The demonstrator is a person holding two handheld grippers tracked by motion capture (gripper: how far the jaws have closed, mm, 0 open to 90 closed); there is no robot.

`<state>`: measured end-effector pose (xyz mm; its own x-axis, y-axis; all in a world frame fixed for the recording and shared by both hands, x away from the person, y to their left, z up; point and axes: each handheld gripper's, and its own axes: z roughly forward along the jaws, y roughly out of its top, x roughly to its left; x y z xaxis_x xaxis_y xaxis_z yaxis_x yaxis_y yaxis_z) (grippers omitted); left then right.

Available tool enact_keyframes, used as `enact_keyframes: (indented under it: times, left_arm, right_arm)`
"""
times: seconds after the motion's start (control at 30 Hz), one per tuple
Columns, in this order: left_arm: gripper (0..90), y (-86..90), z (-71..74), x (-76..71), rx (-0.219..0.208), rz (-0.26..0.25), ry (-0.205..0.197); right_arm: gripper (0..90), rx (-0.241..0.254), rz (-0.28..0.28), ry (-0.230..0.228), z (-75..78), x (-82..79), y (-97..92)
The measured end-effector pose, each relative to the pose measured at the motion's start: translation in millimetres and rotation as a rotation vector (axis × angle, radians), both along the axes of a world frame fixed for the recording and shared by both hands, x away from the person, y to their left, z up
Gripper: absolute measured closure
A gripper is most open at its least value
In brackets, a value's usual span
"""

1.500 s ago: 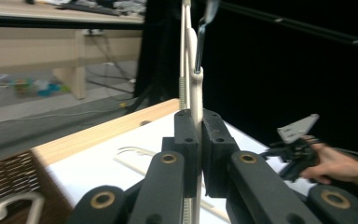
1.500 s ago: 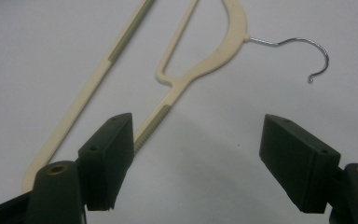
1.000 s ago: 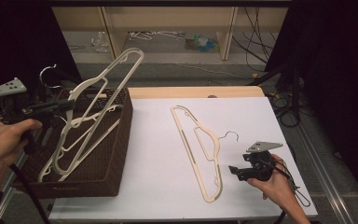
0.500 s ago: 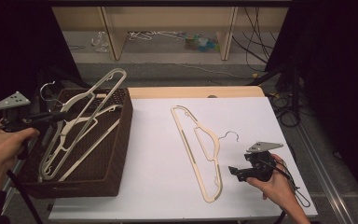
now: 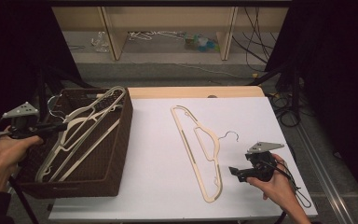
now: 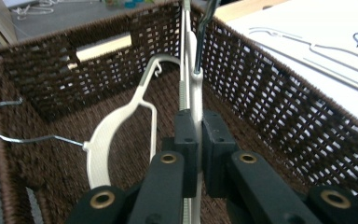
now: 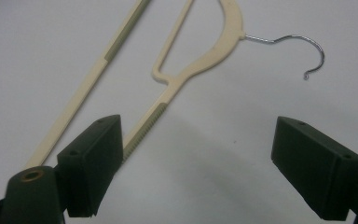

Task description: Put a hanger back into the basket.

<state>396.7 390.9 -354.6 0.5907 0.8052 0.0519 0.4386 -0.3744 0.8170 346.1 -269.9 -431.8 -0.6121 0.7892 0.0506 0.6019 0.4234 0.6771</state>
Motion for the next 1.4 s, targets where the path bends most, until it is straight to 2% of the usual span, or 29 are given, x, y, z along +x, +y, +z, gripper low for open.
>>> enact_keyframes:
  times: [0.03,0.07,0.1,0.13,0.17,0.2,0.23,0.27,0.3,0.33,0.37,0.4,0.43,0.47,0.53,0.57,0.6,0.63,0.67,0.73,0.77,0.87,0.93,0.97,1.0,1.13,1.17,1.27,1.4]
  left_arm:
    - [85.9,-1.7,-2.8,-1.8,-0.022,0.028,0.028]
    - [85.9,2.7,-3.4,2.5,0.033,-0.018,0.002]
    - [85.9,0.5,-6.5,0.9,-0.007,0.013,0.020]
    - [85.9,3.3,-6.8,3.0,0.031,-0.010,0.021]
    - [85.9,0.4,-10.1,0.9,-0.014,0.024,0.050]
    - [85.9,2.3,-10.3,5.0,0.025,-0.019,0.026]
    - [85.8,-1.6,-13.2,4.8,-0.008,-0.001,0.028]
    - [85.9,-2.2,-14.0,5.1,0.011,-0.009,0.046]
    - [85.9,-11.7,-18.4,0.9,-0.091,0.065,0.094]
    - [85.8,-8.7,-18.2,6.1,-0.017,0.012,0.068]
    - [85.8,-11.4,-20.1,6.6,-0.026,0.031,0.085]
    - [85.8,3.9,-11.6,27.8,0.248,-0.175,-0.083]
    - [85.7,-14.7,-25.0,11.2,-0.040,0.037,0.086]
    - [85.7,-16.4,-27.2,10.8,-0.050,0.063,0.118]
    - [85.7,-16.9,-30.8,15.3,-0.031,0.072,0.121]
    - [85.6,-17.8,-32.3,15.9,-0.047,0.099,0.118]
    - [85.3,-16.9,-33.0,17.6,-0.049,0.110,0.106]
    - [84.7,-13.3,-33.4,21.0,-0.011,0.102,0.077]
    - [83.5,-12.7,-34.8,22.6,-0.007,0.118,0.058]
    - [81.4,-9.2,-37.7,22.9,0.031,0.197,0.067]
    - [80.1,-8.2,-38.1,21.9,0.049,0.230,0.088]
    - [77.8,-3.3,-43.5,22.8,0.030,0.305,0.102]
    - [76.9,-2.2,-45.8,21.9,0.042,0.346,0.111]
    - [73.8,-1.5,-46.3,22.4,0.041,0.347,0.105]
    - [70.0,-3.6,-45.8,19.5,0.031,0.398,0.111]
    - [54.6,-7.9,-38.5,12.5,-0.005,0.488,0.069]
    - [53.1,-8.3,-36.4,11.4,-0.002,0.488,0.062]
    - [48.1,-18.7,-29.4,6.5,-0.034,0.483,0.038]
    - [44.6,-46.0,-19.3,-5.3,-0.059,0.369,0.016]
  right_arm:
    - [17.9,0.002,-0.010,0.016,0.7,-1.1,0.3]
    - [17.9,0.001,-0.009,0.014,0.6,-1.1,0.1]
    - [18.0,-0.001,-0.007,0.017,0.9,-1.1,-0.3]
    - [18.0,0.014,-0.015,-0.008,-1.3,-0.7,0.6]
    - [18.0,0.013,-0.009,-0.020,-2.0,0.2,0.3]
    - [18.1,0.010,-0.006,-0.022,-2.1,0.4,0.0]
    - [18.1,0.010,-0.006,-0.020,-2.2,0.3,0.0]
    - [18.2,0.010,-0.006,-0.021,-2.3,0.3,0.2]
    - [18.3,-0.004,0.007,-0.002,-0.4,0.2,-1.0]
    - [18.3,-0.005,0.007,-0.001,-0.2,0.1,-0.9]
    - [18.3,-0.005,0.008,-0.001,-0.2,0.1,-1.0]
    - [18.3,-0.005,0.007,-0.002,-0.1,0.1,-1.0]
    - [18.3,-0.005,0.008,-0.001,0.0,0.0,-1.0]
    - [18.3,-0.010,0.019,-0.019,-0.9,0.7,-1.7]
    - [18.3,-0.009,0.019,-0.019,-0.6,0.5,-1.7]
    - [18.3,-0.008,0.020,-0.020,-0.6,0.6,-1.7]
    - [18.4,-0.008,0.020,-0.020,-0.6,0.6,-1.8]
    - [18.4,0.004,0.011,-0.040,-2.6,1.0,-1.0]
    - [18.4,0.005,0.009,-0.040,-2.7,1.0,-1.0]
    - [18.4,0.003,0.010,-0.039,-3.1,1.0,-0.9]
    - [18.4,-0.013,0.020,-0.014,-1.1,0.6,-1.7]
    - [18.6,-0.002,0.017,-0.034,-2.4,0.7,-0.4]
    - [18.6,-0.004,0.020,-0.028,-2.0,0.8,-0.7]
    - [18.6,-0.002,0.014,-0.030,-2.5,0.7,-0.7]
    - [18.6,-0.002,0.014,-0.029,-2.6,0.7,-0.9]
    - [18.6,-0.005,0.019,-0.032,-3.4,1.7,-1.0]
    - [18.6,-0.003,0.012,-0.005,-1.7,0.6,0.0]
    - [18.8,0.006,0.010,-0.011,-2.1,0.1,1.1]
    - [18.8,0.007,0.006,-0.008,-2.5,0.0,1.5]
